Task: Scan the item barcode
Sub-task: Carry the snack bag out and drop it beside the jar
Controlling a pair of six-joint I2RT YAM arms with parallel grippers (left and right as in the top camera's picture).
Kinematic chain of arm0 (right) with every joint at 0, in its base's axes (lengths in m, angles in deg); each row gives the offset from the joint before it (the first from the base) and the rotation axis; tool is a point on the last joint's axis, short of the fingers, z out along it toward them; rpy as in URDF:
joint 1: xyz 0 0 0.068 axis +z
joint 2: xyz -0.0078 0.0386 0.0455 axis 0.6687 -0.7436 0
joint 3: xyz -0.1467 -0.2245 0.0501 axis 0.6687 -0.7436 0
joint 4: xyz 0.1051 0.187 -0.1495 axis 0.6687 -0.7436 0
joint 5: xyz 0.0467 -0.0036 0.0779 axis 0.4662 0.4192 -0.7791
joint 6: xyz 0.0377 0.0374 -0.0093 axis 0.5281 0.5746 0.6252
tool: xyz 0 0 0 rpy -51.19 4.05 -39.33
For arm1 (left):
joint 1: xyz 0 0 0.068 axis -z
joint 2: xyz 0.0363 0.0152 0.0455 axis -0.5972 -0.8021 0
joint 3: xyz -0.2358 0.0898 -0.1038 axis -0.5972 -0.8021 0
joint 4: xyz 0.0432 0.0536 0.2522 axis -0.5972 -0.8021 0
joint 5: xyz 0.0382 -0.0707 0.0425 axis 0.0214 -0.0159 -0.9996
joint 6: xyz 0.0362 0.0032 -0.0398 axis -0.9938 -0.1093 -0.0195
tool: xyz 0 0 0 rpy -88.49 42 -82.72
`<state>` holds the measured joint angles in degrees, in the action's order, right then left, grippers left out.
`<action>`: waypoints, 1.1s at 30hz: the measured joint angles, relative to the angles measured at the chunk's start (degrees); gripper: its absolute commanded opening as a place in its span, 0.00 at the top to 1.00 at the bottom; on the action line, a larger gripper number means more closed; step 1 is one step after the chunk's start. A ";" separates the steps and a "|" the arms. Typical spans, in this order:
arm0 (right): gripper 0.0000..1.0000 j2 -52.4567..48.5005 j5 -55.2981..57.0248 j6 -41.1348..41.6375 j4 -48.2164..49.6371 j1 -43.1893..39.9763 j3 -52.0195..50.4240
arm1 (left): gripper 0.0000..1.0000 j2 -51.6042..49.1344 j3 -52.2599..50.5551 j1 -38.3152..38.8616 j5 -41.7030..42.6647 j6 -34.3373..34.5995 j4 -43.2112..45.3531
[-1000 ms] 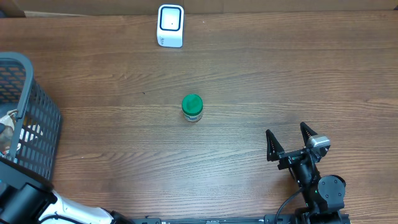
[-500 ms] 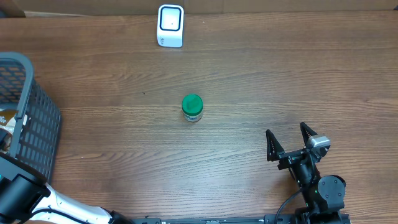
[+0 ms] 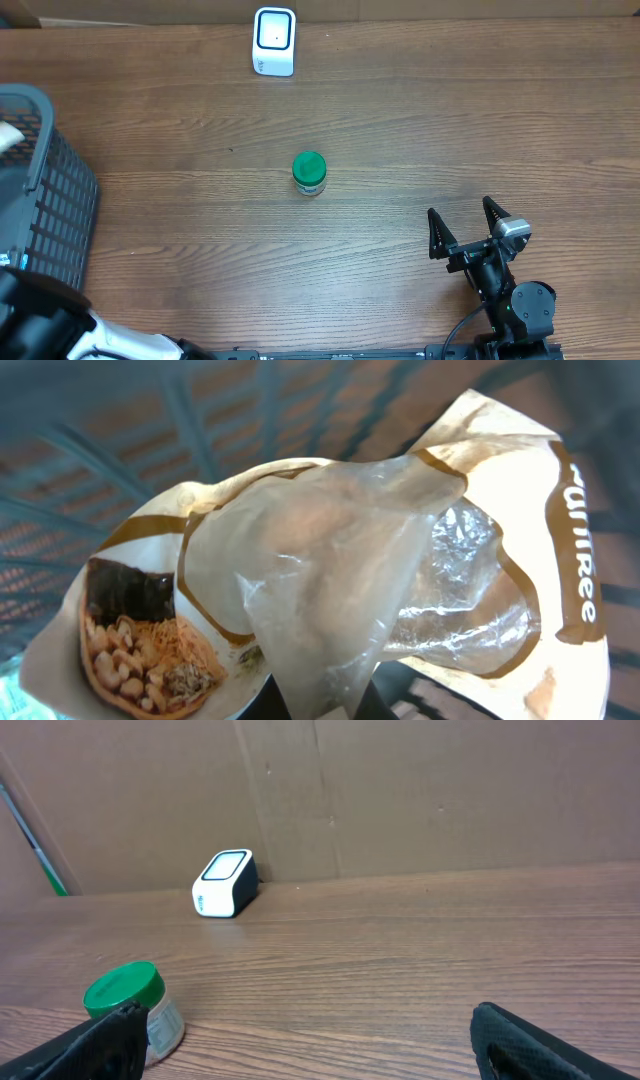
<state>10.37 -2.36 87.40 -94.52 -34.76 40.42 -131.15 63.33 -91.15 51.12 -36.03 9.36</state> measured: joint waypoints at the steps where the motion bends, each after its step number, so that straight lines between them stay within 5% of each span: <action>1: 0.00 0.00 0.02 -0.02 -0.04 0.00 0.00 | 0.96 1.99 1.16 0.00 1.20 0.15 -0.46; 8: 0.00 0.00 0.02 0.00 0.00 0.00 0.00 | 0.96 22.32 5.46 3.02 15.21 1.11 -8.87; 18: 0.00 0.00 0.00 0.00 -0.04 0.00 0.00 | 0.96 22.88 1.73 31.85 19.65 -5.57 -23.23; 25: 0.00 0.00 0.00 -0.02 -0.02 0.00 0.00 | 0.96 18.75 -14.93 51.63 13.97 -8.59 -18.82; 31: 0.00 0.00 0.00 0.00 0.00 0.00 0.00 | 0.96 15.32 -29.16 56.39 9.42 -9.51 -7.26; 32: 0.00 0.00 0.00 -0.02 -0.02 0.00 0.00 | 0.93 15.06 -30.77 56.48 9.07 -9.77 -5.49; 33: 0.00 0.00 0.00 -0.02 -0.02 0.00 0.00 | 0.76 15.02 -32.35 56.50 8.83 -10.19 -3.76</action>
<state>10.37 -2.36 87.37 -94.55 -34.76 40.42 -116.13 30.98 -34.65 59.95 -46.21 5.60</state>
